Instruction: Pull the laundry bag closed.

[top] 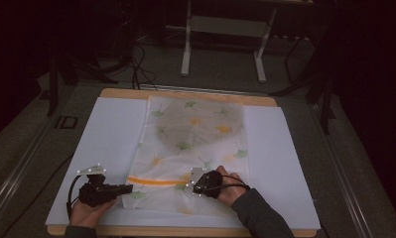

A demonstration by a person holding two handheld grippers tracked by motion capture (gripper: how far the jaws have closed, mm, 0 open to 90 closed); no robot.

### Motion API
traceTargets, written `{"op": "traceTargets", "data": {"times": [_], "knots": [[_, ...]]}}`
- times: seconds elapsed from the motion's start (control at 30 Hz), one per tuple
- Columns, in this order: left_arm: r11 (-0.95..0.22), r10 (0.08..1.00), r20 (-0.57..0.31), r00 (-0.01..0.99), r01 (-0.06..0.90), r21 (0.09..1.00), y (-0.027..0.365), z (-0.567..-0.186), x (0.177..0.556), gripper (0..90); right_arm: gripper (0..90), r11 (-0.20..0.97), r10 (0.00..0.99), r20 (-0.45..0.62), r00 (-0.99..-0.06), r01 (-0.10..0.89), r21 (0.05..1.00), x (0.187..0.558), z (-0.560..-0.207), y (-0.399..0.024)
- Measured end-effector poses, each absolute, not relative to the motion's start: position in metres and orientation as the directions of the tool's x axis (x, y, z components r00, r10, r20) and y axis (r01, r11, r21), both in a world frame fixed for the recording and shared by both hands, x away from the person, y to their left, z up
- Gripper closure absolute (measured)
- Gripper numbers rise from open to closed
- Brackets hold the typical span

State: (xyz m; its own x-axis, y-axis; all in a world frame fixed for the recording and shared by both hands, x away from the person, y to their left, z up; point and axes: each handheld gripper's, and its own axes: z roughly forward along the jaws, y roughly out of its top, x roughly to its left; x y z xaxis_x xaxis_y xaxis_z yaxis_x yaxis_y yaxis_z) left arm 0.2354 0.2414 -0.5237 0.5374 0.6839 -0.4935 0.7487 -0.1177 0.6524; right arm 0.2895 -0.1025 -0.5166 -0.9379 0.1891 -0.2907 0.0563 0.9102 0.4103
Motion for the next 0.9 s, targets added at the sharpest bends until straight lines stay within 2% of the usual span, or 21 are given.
{"op": "traceTargets", "data": {"times": [0.9], "knots": [[-0.117,0.684,-0.495,0.536,0.750,0.652,0.243,-0.525,0.236,88.5,90.0,0.908,0.213,-0.309,-0.927,0.071,0.412,0.286,-0.510,-0.126]]}}
